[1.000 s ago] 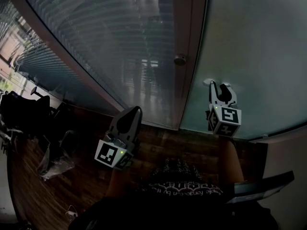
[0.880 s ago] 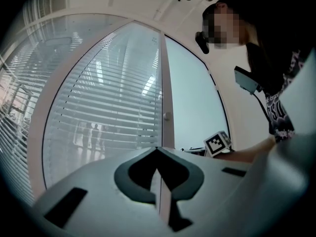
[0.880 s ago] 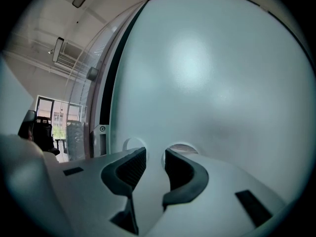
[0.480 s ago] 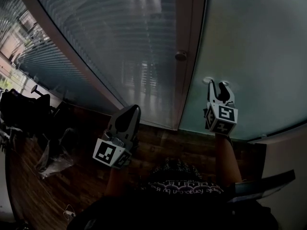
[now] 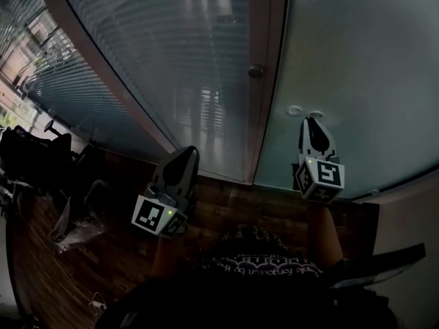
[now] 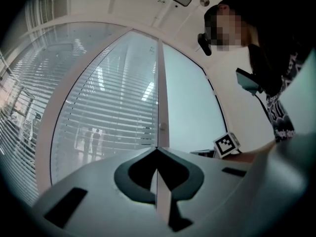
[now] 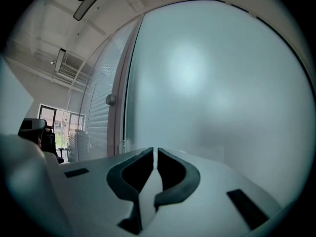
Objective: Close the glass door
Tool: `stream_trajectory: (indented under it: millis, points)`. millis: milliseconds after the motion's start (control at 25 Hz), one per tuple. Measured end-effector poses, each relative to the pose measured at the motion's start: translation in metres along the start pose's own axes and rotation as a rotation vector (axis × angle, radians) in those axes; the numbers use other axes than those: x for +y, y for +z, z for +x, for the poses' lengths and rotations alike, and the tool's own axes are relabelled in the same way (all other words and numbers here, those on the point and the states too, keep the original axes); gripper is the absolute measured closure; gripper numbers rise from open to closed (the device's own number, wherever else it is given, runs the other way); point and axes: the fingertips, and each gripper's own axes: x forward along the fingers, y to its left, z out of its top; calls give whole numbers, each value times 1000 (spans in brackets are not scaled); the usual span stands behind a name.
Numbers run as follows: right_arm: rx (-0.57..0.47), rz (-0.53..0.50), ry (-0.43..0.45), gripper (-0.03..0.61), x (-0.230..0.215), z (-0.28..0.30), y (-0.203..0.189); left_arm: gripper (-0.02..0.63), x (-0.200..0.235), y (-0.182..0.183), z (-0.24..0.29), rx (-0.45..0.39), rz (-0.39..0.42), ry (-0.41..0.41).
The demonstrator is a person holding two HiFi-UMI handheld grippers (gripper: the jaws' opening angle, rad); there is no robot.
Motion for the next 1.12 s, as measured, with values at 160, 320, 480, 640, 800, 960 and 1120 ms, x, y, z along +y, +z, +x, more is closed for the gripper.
stream_trajectory:
  millis: [160,320,480,640,800,960,1120]
  points:
    - [-24,-50,39,575,13,-8,9,612,-4,4,-2,-7,15,0]
    - [-40,-105,80,575,23,-15,18,612,-4,10,-2,-39,-2,8]
    - [-51,-135,102,575,27,-21,23,612,-9,9,-3,-27,7,6]
    - [-63,-139,102,575,26,-25,24,612,-12,10,-5,-25,13,6]
    - [-66,-143,109,575,26,-28,28,612,-13,13,-4,-44,-13,8]
    - [-68,-140,112,575,27,-31,30,612,-21,13,1,-22,-2,-13]
    - [-56,-144,125,575,27,-36,25,612,-29,13,0,-16,7,-22]
